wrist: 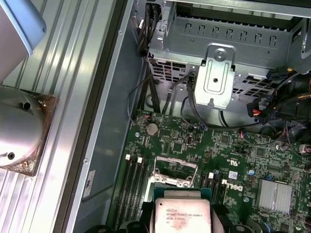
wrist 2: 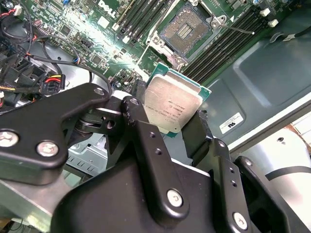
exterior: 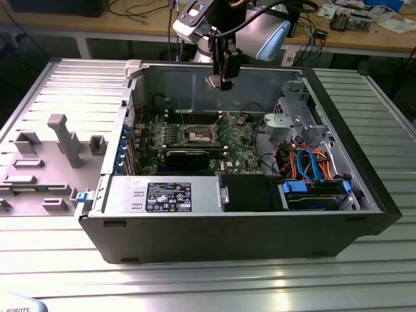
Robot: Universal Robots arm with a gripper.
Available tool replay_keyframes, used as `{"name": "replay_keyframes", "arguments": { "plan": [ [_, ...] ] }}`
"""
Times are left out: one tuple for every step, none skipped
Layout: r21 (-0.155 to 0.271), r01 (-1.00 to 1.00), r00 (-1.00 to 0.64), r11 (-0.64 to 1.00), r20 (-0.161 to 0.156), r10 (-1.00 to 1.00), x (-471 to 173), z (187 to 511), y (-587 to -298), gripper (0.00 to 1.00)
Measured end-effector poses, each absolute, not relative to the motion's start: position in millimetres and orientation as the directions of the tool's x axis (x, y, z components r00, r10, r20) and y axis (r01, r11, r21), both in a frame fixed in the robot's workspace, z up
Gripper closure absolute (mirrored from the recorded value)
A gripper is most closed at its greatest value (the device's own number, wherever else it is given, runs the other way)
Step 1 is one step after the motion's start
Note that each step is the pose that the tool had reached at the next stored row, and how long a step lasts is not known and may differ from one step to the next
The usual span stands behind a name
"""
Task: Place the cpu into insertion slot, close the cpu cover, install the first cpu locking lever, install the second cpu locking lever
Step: 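Place the cpu into insertion slot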
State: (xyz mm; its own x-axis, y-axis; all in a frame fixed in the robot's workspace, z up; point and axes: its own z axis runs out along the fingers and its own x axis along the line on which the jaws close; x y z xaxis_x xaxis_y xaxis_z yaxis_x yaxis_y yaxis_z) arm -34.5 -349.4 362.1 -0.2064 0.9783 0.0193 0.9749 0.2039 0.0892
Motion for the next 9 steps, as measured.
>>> {"name": "replay_keyframes", "arguments": {
  "plan": [
    [0.089, 0.975, -0.206, 0.204, 0.019, 0.978, -34.5, 362.0, -349.4, 0.46],
    [0.089, 0.975, -0.206, 0.204, 0.019, 0.978, -34.5, 362.0, -349.4, 0.46],
    [0.089, 0.975, -0.206, 0.204, 0.019, 0.978, -34.5, 362.0, -349.4, 0.46],
    [0.089, 0.975, -0.206, 0.204, 0.019, 0.978, -34.5, 362.0, -349.4, 0.46],
    [0.089, 0.975, -0.205, 0.202, 0.019, 0.979, -34.5, 362.1, -349.5, 0.46],
    [0.089, 0.976, -0.199, 0.197, 0.019, 0.980, -34.5, 362.0, -349.4, 0.46],
    [0.089, 0.978, -0.189, 0.186, 0.019, 0.982, -34.5, 362.0, -349.4, 0.46],
    [0.089, 0.982, -0.170, 0.168, 0.019, 0.985, -34.5, 362.0, -349.4, 0.46],
    [0.089, 0.984, -0.158, 0.155, 0.019, 0.987, -34.6, 362.0, -349.4, 0.46]
  ]
}}
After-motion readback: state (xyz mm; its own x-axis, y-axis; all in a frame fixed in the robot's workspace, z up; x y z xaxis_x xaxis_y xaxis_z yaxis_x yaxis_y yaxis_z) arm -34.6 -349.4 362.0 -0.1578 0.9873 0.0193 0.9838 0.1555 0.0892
